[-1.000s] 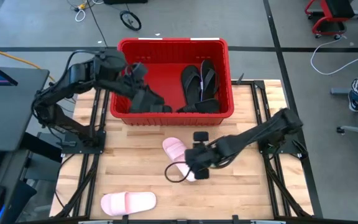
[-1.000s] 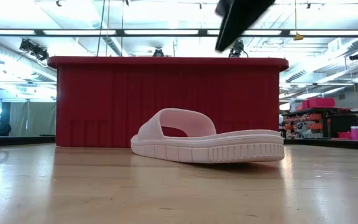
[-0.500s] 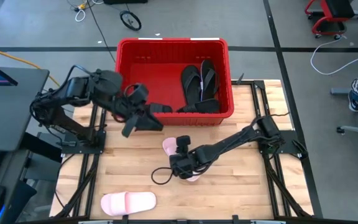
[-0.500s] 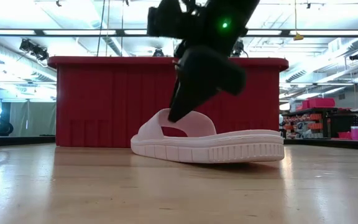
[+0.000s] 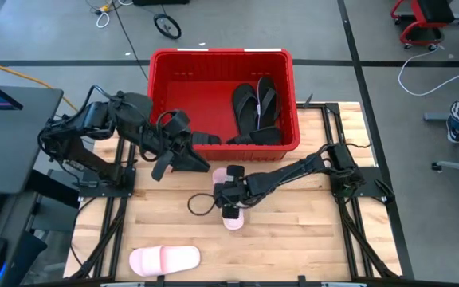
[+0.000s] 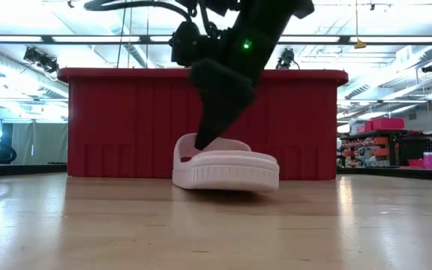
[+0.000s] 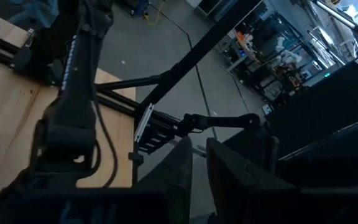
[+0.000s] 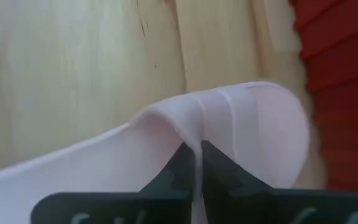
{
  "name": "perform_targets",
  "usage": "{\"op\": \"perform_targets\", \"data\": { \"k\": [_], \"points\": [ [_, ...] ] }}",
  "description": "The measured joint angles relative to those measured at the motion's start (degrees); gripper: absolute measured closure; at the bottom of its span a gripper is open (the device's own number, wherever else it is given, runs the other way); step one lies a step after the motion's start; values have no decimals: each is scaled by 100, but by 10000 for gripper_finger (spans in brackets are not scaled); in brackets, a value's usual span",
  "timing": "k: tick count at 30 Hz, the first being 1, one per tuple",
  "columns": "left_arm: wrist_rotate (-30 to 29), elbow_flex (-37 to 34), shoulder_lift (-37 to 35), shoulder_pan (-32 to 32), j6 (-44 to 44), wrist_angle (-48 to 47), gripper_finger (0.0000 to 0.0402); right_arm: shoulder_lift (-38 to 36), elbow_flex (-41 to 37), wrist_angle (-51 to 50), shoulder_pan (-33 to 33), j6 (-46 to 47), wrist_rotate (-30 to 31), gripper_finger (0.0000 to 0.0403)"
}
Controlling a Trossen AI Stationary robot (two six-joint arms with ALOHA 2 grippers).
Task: Pick and place slides into bin
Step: Put the top pink slide into the red bin
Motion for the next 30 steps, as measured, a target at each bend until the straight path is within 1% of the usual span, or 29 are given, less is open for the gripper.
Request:
{"op": "perform_targets", "data": {
  "k": [3,5,8,10,11,12,13,17,19,20,21,22,23,25,27,30],
  "points": [
    [2,0,0,0,-59,41,354,-127,-8,-72,-85,554,-524,386],
    [3,0,0,-1,-177,59,356,-411,-18,-159,-74,774,-1119,393],
    [2,0,-3,0,-230,124,360,-1143,-19,-32,96,1055,-2179,393],
    [2,-7,-48,0,-286,194,364,-1787,-16,17,197,1077,-2514,394],
    [2,-6,-66,0,-304,295,366,-2119,-13,28,226,1013,-2523,394],
    [2,-3,-77,0,-319,435,368,-2455,-8,32,214,895,-2393,394],
    [2,0,-88,0,-332,553,369,-2778,-8,41,181,788,-2074,394],
    [4,-4,-122,0,-288,1305,377,-3960,-8,200,-179,139,41,394],
    [2,-4,-178,0,-138,1677,380,-4400,-8,581,-502,-438,826,394],
    [2,-4,-196,4,-45,1877,382,-4556,-6,860,-706,-780,1052,394],
    [4,2,-207,34,-2,2053,383,-4677,5,1139,-953,-1069,1112,394],
    [7,4,-213,81,11,2171,383,-4732,12,1387,-1230,-1294,1042,394],
    [7,4,-214,130,21,2261,383,-4739,12,1555,-1519,-1395,852,394],
    [3,4,-196,216,42,2363,382,-4640,12,1745,-2076,-1433,285,394],
    [-18,-2,-192,316,135,2363,380,-4370,10,1748,-2600,-1257,-248,394],
    [-165,-2,-195,451,305,2382,380,-3715,-14,1563,-3188,-833,-769,394]
  ]
}}
